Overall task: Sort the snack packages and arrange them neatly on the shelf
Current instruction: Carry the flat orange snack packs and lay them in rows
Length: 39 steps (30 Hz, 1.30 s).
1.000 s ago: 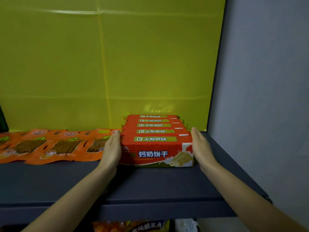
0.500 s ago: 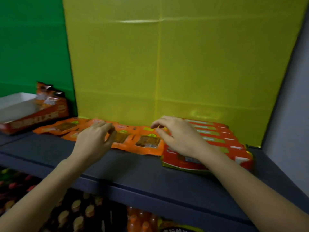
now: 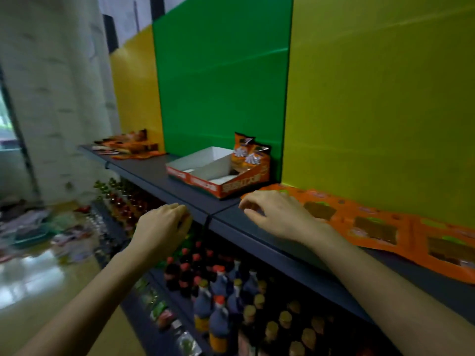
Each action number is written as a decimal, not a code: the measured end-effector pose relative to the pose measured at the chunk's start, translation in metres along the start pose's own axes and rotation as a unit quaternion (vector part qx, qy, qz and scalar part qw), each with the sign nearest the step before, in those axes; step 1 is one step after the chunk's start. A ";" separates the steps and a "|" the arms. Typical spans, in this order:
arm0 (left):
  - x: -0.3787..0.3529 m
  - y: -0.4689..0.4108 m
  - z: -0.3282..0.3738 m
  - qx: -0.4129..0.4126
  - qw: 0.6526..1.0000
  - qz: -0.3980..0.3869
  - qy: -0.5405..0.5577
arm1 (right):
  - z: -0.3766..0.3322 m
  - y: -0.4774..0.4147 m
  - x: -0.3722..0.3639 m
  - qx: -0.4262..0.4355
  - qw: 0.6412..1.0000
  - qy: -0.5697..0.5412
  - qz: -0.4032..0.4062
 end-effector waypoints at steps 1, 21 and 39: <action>-0.002 0.002 -0.021 0.003 1.000 -0.003 -0.005 | -0.013 -0.018 -0.008 0.005 1.000 -0.012 0.001; -0.067 -0.046 -0.340 0.142 0.987 -0.033 -0.075 | -0.147 -0.377 -0.154 0.077 0.992 -0.086 -0.060; -0.152 -0.198 -0.612 0.203 0.978 -0.037 -0.032 | -0.157 -0.678 -0.238 0.033 0.994 -0.084 -0.057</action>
Point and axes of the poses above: each hand's wrist, its own y-axis away from the middle knuckle, its own x-axis out of the back of the hand, z = x × y, the point moved 9 cm from there along -y, towards the middle knuckle, and after that the axes turned 7 degrees about -z, right-handed, at the moved point
